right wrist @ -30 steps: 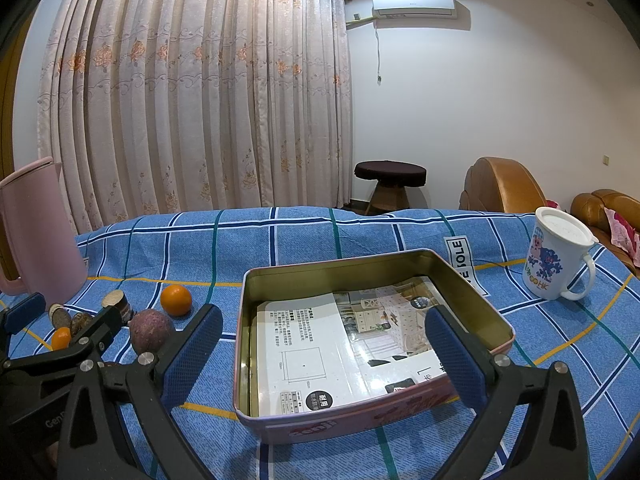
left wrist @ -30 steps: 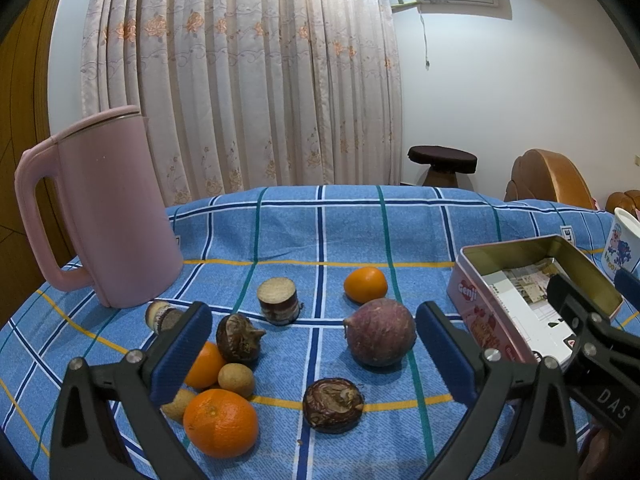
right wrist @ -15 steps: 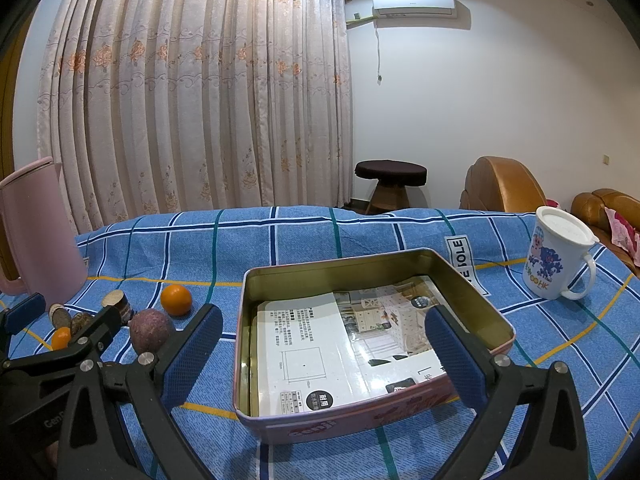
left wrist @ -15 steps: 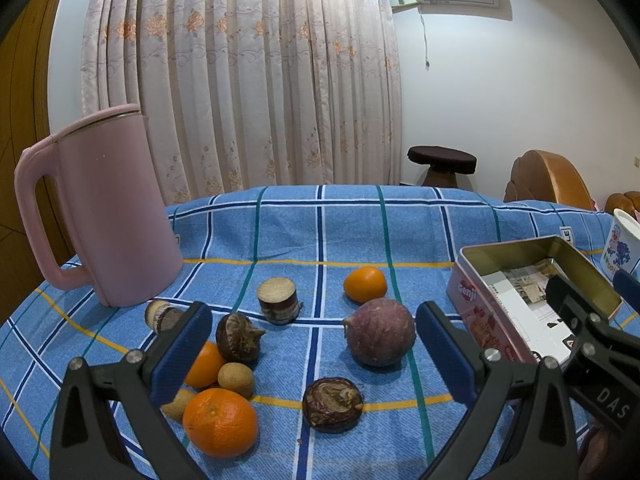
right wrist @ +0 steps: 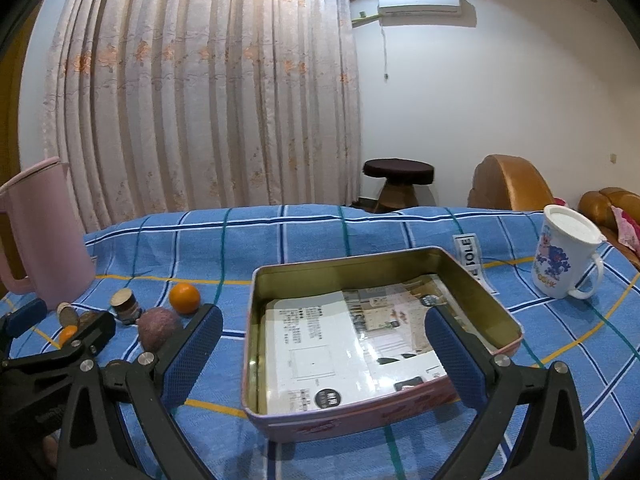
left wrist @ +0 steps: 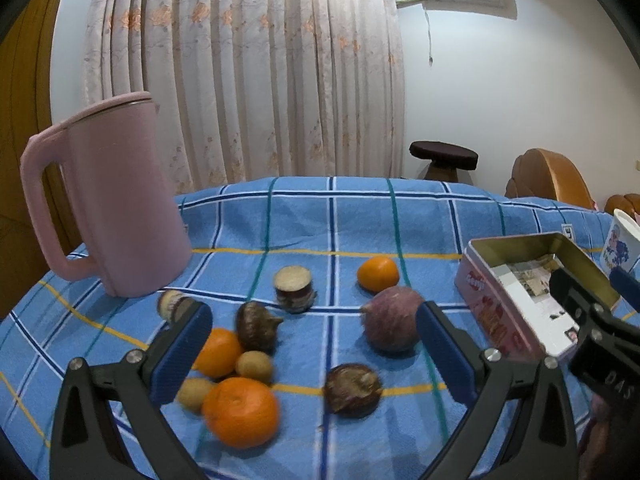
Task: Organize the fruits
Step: 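Grasp the brown round fruit with the right tool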
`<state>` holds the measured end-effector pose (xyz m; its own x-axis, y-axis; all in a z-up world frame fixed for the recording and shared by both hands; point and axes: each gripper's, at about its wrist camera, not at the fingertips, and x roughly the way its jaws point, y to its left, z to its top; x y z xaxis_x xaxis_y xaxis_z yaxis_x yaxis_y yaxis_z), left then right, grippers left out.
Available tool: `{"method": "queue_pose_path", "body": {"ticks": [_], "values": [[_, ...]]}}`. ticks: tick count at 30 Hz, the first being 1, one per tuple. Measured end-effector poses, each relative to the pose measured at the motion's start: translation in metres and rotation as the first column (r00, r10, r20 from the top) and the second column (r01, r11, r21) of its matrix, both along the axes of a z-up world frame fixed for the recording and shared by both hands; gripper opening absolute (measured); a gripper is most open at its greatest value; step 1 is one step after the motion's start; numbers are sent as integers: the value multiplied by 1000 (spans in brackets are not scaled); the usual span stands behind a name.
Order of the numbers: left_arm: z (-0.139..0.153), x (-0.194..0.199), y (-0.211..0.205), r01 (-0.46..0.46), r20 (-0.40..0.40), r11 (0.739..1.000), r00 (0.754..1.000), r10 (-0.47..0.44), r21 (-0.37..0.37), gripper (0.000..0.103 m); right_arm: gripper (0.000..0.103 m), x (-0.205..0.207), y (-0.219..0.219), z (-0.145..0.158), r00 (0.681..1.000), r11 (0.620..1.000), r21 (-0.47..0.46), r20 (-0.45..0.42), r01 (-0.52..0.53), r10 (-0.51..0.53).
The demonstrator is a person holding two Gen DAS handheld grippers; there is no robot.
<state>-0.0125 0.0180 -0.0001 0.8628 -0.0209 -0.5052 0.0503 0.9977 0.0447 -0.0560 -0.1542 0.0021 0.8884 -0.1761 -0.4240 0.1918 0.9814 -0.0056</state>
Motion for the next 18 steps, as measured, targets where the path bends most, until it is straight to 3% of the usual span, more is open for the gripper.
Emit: {"method": "queue_pose_path", "body": {"ticks": [6,9,12,14,16,18], "values": [[12,-28,48,-36,14,996,999,35,80,103,102,3,15,-4,990,988,76,-49,-132,135],[12,-40,75,-73,18,988,997,71,135,103,99,6,28,-9,965,960,164,-92,-228,245],[8,-50,96,-97,1,982,995,98,163,103,75,11,58,-17,916,922,196,-164,-333,366],[4,-53,105,-93,-21,980,995,98,175,103,54,16,75,-23,890,913,179,-218,-367,401],[-1,-55,106,-73,-40,979,996,83,191,103,44,25,93,-34,847,893,190,-286,-407,447],[-5,-57,103,-47,-55,976,997,60,213,103,43,35,110,-47,817,885,196,-340,-422,465]]}}
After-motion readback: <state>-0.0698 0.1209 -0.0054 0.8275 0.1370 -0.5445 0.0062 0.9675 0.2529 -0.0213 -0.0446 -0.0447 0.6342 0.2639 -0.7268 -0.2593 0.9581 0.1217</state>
